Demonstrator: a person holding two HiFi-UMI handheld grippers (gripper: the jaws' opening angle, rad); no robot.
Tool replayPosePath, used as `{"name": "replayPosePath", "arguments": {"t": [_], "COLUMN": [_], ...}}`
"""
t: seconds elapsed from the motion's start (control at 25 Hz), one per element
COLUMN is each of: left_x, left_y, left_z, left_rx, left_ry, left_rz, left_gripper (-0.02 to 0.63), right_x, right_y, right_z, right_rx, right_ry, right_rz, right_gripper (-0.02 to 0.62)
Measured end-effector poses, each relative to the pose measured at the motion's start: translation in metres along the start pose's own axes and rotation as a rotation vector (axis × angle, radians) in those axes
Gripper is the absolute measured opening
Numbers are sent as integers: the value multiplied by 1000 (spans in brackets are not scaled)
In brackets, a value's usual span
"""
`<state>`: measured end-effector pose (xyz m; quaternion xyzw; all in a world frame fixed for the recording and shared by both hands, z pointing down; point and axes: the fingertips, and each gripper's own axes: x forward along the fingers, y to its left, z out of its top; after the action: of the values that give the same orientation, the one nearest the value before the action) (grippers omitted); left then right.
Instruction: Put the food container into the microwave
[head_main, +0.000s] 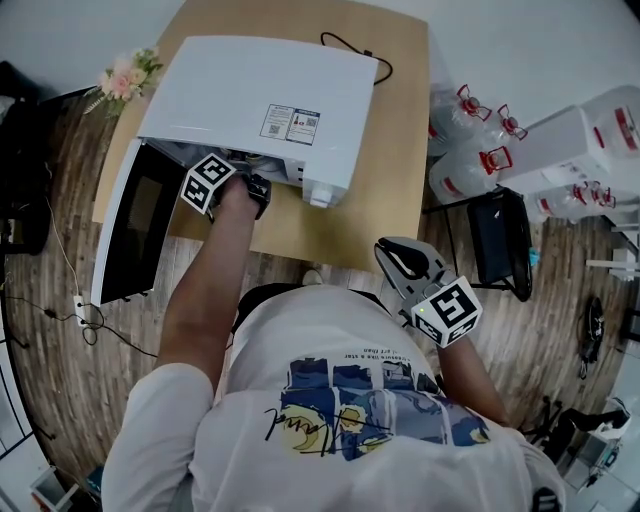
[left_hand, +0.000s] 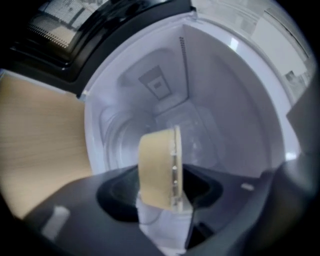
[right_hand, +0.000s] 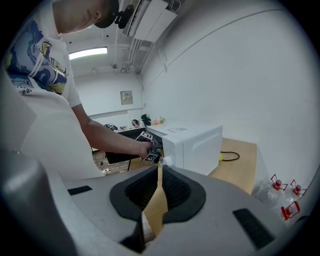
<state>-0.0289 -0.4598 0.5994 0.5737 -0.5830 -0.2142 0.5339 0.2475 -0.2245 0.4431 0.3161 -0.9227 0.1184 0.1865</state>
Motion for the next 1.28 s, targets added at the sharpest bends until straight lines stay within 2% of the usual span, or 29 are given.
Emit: {"name": "replayPosePath", "arguments": {"t": [0.2,0.68,1.04,1.28], "left_x": [1,-8,-17,-23], "left_y": [-1,5,6,13], "left_z": [0,-7,-17,-25], "left_rx": [101,252,271,254], "left_ry": [16,88,154,205], "left_rz": [77,167,149,139], "left_gripper": [289,360,376,388], "right_x": [0,0,10,18], "right_y": [1,4,13,24], "right_z": [0,-4,-1,4], "right_rx": [5,6,-2,-9], "right_ry": [-6,-7,-4,-3], "right_rz": [13,39,73,91], "right_gripper": [28,28,28,28]}}
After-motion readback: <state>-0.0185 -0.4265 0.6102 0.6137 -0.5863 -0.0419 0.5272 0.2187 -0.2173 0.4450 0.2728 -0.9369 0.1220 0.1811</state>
